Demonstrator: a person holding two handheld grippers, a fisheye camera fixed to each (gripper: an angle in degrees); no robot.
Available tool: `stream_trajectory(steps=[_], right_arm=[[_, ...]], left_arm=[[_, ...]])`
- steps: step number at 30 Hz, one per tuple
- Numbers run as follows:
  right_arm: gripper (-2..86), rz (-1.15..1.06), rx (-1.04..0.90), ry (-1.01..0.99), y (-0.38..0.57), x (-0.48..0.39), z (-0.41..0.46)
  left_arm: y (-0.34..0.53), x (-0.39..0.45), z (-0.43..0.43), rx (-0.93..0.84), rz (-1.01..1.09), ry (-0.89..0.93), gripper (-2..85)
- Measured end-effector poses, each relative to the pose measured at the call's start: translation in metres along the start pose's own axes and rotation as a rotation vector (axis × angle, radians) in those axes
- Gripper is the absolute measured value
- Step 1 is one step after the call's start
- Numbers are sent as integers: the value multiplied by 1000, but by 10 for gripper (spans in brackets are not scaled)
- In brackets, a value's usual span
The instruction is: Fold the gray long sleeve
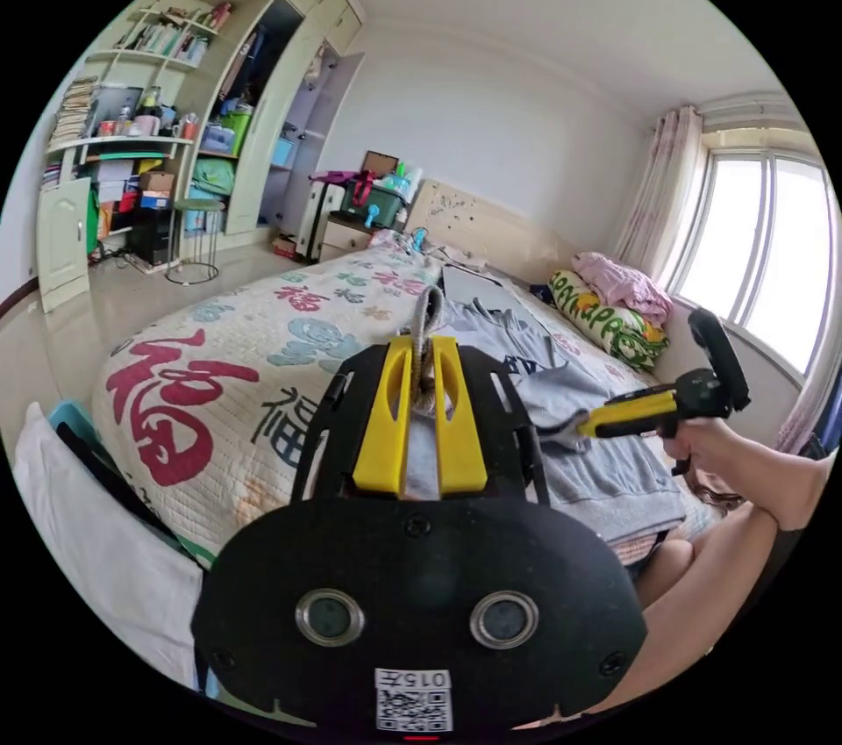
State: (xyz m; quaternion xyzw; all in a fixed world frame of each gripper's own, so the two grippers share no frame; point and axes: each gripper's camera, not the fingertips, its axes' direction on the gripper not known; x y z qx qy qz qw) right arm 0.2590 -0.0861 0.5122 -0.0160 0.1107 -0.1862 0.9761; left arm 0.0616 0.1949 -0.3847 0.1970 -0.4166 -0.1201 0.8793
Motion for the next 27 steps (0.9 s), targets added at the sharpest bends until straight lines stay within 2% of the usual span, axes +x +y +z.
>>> stream_trajectory(steps=[3, 5, 7, 10, 13, 17, 22, 27], right_arm=[[29, 169, 121, -168, 14, 34, -25], [30, 206, 146, -236, 22, 42, -29], [34, 180, 127, -295, 27, 38, -27], [45, 90, 86, -314, 23, 15, -22], [68, -4, 9, -325, 9, -13, -15], [128, -46, -51, -256, -20, -42, -14], [134, -158, -43, -62, -66, -90, -28], [124, -314, -61, -15, -106, -125, -35]], left_arm=[[7, 37, 4, -76, 22, 119, 34], [11, 67, 13, -138, 41, 213, 33], [17, 107, 33, -229, 85, 291, 34], [22, 132, 56, -355, 42, 300, 38], [20, 134, 46, -363, -23, 338, 39], [12, 141, 24, -359, -34, 363, 37], [0, 162, -1, -377, -20, 374, 35], [-10, 176, -19, -390, -24, 411, 27]])
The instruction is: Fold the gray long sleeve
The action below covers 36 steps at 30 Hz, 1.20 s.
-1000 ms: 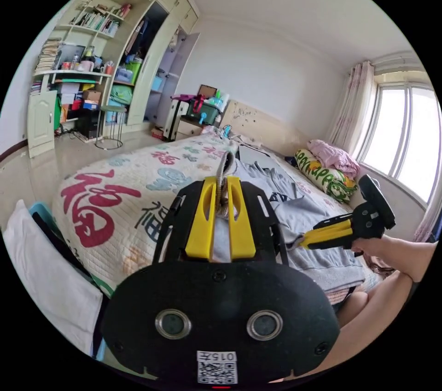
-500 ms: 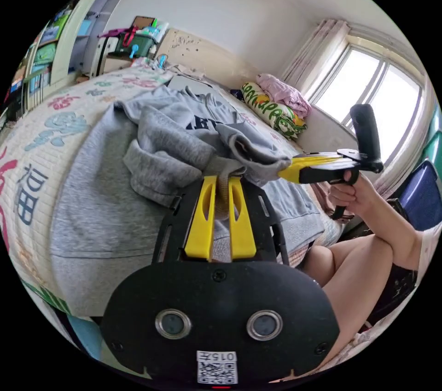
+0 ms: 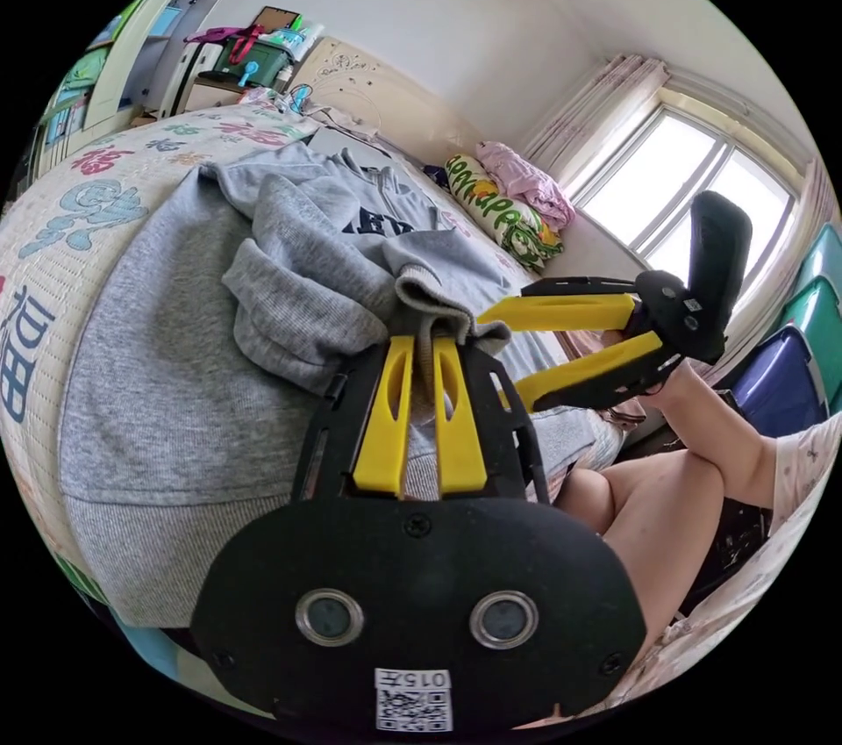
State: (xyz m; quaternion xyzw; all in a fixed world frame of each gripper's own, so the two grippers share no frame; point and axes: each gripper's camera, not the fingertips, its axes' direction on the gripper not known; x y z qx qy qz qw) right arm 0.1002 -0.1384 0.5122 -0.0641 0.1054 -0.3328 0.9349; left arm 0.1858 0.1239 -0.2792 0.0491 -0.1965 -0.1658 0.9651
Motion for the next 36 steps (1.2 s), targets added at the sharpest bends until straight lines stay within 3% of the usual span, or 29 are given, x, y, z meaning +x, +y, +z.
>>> stream_trajectory(steps=[5, 8, 11, 13, 16, 18, 21, 28, 31, 36], right_arm=[[42, 73, 17, -17, -47, 21, -24], [28, 302, 137, -56, -45, 76, -82], [25, 546, 195, 79, -1, 177, -183], [26, 878, 239, 371, 71, 273, -294], [36, 1328, 347, 729, 180, 326, -415], [49, 1510, 423, 720, 233, 321, -448], [72, 1458, 467, 469, 262, 300, -446], [82, 1163, 327, -18, 225, 193, -376], [101, 1084, 285, -153, 205, 157, -363], [121, 1047, 159, -211, 183, 125, -361]], left_arm=[[-13, 26, -22, -8, 15, -18, 20], [-65, 39, -76, 45, 163, -115, 19], [-168, 9, -177, 173, 208, -325, 21], [-242, -55, -264, 339, 72, -508, 26], [-257, -128, -341, 559, -253, -579, 40], [-236, -141, -363, 635, -359, -550, 86], [-190, -131, -353, 516, -289, -438, 107], [-44, -77, -277, 100, -224, -216, 99], [-15, -42, -253, -30, -172, -191, 104], [-3, -2, -216, -192, -58, -177, 112]])
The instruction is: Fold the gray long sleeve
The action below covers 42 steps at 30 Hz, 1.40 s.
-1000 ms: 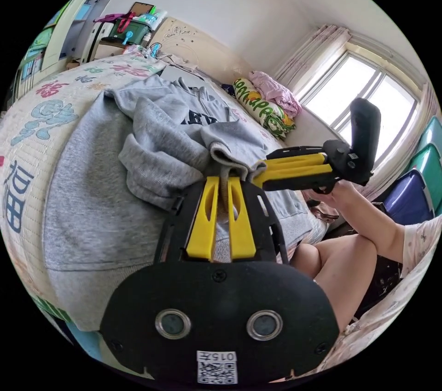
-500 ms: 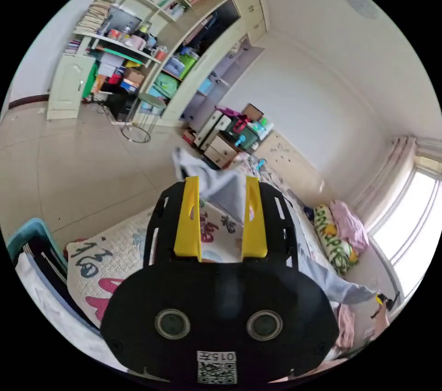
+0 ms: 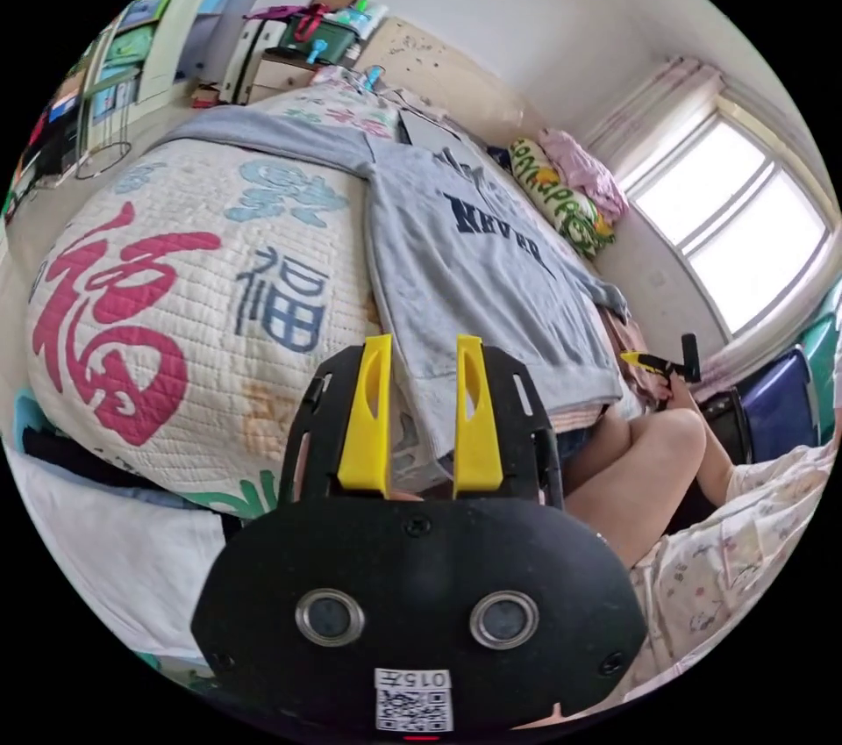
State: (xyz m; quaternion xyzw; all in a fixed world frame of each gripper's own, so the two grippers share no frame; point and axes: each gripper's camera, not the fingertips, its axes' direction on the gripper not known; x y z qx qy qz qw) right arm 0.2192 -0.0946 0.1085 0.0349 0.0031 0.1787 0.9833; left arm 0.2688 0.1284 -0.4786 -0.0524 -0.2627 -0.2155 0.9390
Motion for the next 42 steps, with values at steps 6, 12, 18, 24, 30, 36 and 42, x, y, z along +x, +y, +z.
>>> stream_trajectory(steps=[6, 12, 18, 24, 30, 36, 42], right_arm=[[108, 72, -67, -45, 7, -7, -7], [74, 130, -47, -12, 10, -11, -15], [103, 173, 86, 20, 34, -4, -35], [83, 89, -94, 162, 29, -22, 7], [48, 1, -101, 280, 57, -32, 10], [44, -70, -167, 358, 103, -30, 41], [43, -199, -209, 577, 133, -50, 108]], left_arm=[[-10, 14, 24, -79, -9, -71, 101], [-19, 17, 31, -140, 38, -100, 60], [-12, 13, 45, -107, 22, -75, 25], [-13, 8, 70, -124, 39, -90, 16], [-14, 4, 78, -191, 90, -170, 12], [3, 10, 130, -298, 193, -326, 13], [4, 34, 220, -410, 341, -538, 9]])
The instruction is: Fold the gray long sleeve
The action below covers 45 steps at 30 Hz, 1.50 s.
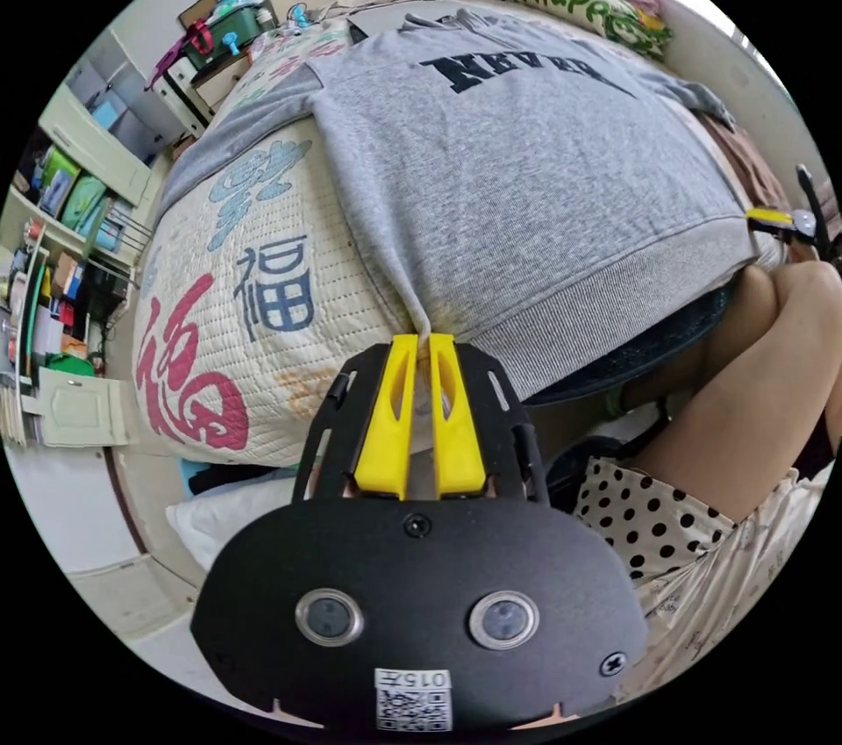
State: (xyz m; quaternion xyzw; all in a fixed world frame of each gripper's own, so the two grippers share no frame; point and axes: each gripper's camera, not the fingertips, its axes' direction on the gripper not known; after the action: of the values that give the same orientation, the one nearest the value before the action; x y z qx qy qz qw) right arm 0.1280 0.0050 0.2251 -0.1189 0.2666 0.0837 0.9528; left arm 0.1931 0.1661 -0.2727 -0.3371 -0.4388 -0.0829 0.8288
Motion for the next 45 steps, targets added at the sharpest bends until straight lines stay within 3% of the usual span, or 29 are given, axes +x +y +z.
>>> stream_trajectory(steps=[4, 13, 21, 28, 45], right_arm=[[43, -122, -8, 166, 10, -38, 24], [47, 97, 124, -45, 57, -12, 49], [52, 115, 201, -52, 92, -23, 55], [53, 114, 207, -54, 105, -38, 52], [54, 123, 225, -73, 112, -78, -3]], left_arm=[[-12, 0, 24, -1, -9, 7, 7], [-30, 16, 66, 34, 9, -104, 8], [-71, -36, 94, -69, 55, 85, 15], [-82, -29, 118, -26, 32, -13, 11], [-98, -81, 164, 14, -76, 29, 8]])
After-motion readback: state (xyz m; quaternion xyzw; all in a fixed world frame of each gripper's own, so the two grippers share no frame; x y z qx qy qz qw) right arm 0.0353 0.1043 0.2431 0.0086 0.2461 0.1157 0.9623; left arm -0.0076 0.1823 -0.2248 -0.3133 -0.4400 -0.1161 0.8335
